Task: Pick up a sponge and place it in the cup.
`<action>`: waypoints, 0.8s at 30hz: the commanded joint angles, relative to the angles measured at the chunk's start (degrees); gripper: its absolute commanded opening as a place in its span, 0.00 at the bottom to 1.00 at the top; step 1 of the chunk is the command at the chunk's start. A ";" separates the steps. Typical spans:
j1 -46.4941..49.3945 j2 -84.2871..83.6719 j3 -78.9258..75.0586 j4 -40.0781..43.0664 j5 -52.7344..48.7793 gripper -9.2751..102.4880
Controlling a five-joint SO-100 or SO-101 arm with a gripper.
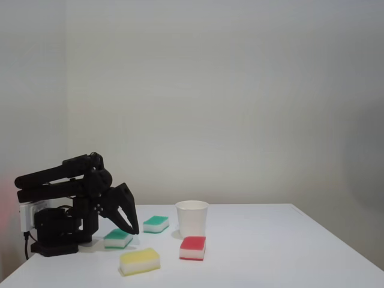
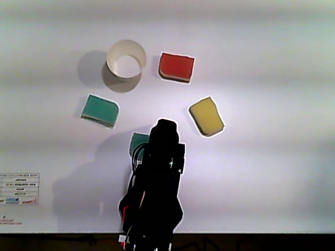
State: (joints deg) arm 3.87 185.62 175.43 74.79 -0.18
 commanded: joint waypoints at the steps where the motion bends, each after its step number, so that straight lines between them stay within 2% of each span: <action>1: -0.62 -4.39 -6.15 5.19 0.70 0.08; 4: -3.25 -10.90 -13.45 4.75 0.88 0.08; 11: -8.61 -32.52 -30.06 -3.16 0.97 0.08; 15: -10.28 -42.89 -38.94 -4.66 0.97 0.08; 24: -18.11 -58.89 -50.62 -7.91 3.78 0.08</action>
State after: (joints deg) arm -11.78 128.85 128.32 67.76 2.20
